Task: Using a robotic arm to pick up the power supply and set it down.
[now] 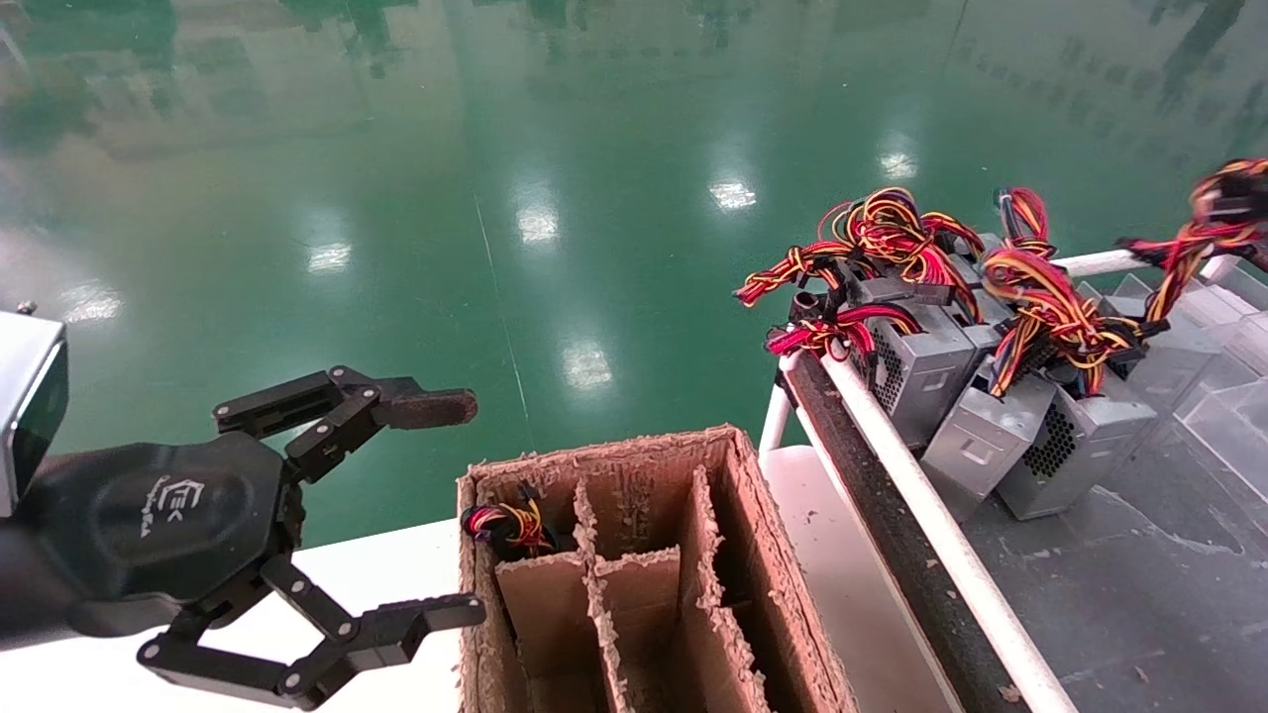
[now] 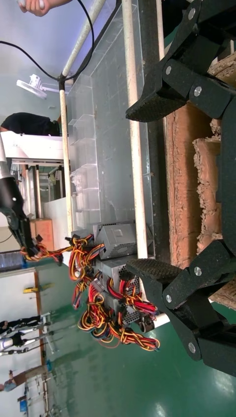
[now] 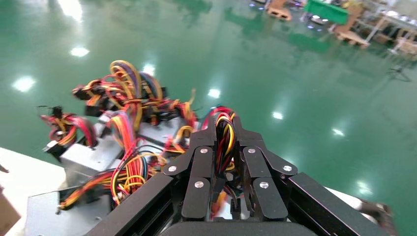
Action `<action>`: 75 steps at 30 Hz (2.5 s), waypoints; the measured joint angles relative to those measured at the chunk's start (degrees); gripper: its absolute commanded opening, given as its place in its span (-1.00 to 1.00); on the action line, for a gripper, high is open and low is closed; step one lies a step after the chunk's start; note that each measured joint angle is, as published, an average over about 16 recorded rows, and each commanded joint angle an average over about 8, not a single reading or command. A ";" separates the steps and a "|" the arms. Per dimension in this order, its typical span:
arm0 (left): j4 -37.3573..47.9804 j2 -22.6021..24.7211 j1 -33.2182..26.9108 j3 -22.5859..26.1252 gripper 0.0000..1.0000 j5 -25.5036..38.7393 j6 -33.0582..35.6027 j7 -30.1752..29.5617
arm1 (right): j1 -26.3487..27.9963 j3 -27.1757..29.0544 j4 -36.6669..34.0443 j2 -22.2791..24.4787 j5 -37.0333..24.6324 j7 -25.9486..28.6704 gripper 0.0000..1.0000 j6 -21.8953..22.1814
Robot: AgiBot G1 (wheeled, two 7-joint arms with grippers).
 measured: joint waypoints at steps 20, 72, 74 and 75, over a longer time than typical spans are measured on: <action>0.00 0.00 0.00 0.00 1.00 0.00 0.00 0.00 | -2.85 0.33 -0.87 -4.55 0.45 -0.45 1.00 1.31; 0.02 -0.01 0.01 0.01 1.00 -0.02 -0.02 0.01 | -20.31 4.43 29.21 -1.17 15.69 14.04 1.00 -7.12; 0.02 -0.01 0.01 0.01 1.00 -0.02 -0.02 0.01 | -21.93 4.59 31.70 -1.04 16.70 14.77 1.00 -7.28; 0.02 -0.01 0.01 0.01 1.00 -0.02 -0.02 0.01 | -22.73 4.68 32.94 -0.98 17.21 15.13 1.00 -7.35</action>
